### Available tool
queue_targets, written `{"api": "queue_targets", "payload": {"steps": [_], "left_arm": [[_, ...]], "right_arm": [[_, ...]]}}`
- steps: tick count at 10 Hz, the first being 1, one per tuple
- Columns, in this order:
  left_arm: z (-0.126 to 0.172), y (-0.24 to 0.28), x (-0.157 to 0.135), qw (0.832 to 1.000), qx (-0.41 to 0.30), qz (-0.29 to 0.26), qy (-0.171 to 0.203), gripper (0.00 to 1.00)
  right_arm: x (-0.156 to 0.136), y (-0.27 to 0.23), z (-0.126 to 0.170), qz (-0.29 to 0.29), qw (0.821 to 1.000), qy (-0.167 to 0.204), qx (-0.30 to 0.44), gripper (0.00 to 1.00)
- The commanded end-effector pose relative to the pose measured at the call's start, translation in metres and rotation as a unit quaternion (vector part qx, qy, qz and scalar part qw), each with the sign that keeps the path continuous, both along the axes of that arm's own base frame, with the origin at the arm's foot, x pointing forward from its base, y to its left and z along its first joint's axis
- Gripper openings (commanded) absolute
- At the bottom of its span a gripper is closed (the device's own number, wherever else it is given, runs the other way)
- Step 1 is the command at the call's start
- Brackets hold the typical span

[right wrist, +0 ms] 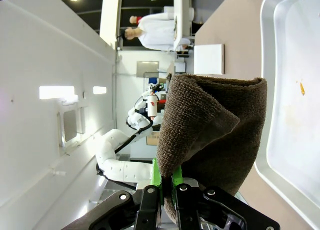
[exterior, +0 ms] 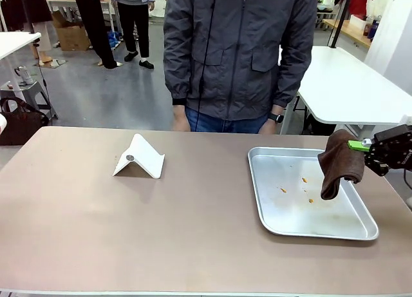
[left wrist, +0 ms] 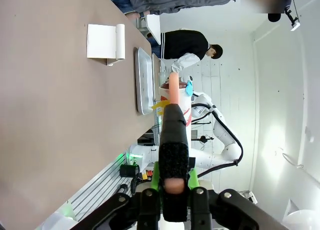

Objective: Clean the surface of the table.
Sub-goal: Clean the area not pointed to by the person.

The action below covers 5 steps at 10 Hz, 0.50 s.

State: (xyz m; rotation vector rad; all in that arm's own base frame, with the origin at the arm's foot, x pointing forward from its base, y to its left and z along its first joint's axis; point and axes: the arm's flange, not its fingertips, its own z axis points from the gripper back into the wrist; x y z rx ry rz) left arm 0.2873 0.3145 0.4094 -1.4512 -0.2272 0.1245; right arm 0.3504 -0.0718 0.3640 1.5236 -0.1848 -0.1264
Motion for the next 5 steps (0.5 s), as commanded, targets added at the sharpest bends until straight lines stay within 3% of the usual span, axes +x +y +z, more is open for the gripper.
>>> {"api": "queue_targets", "payload": {"steps": [1, 5], "left_arm": [[0.0024, -0.0047, -0.0036, 1.0, -0.001, 0.003, -0.001, 0.22], [0.0024, -0.0047, -0.0036, 1.0, -0.001, 0.003, -0.001, 0.22]], "right_arm": [[-0.0003, -0.0004, 0.0034, 0.002, 1.0, -0.003, 0.007, 0.0], [-0.0003, -0.0004, 0.0034, 0.002, 1.0, -0.003, 0.007, 0.0]]}}
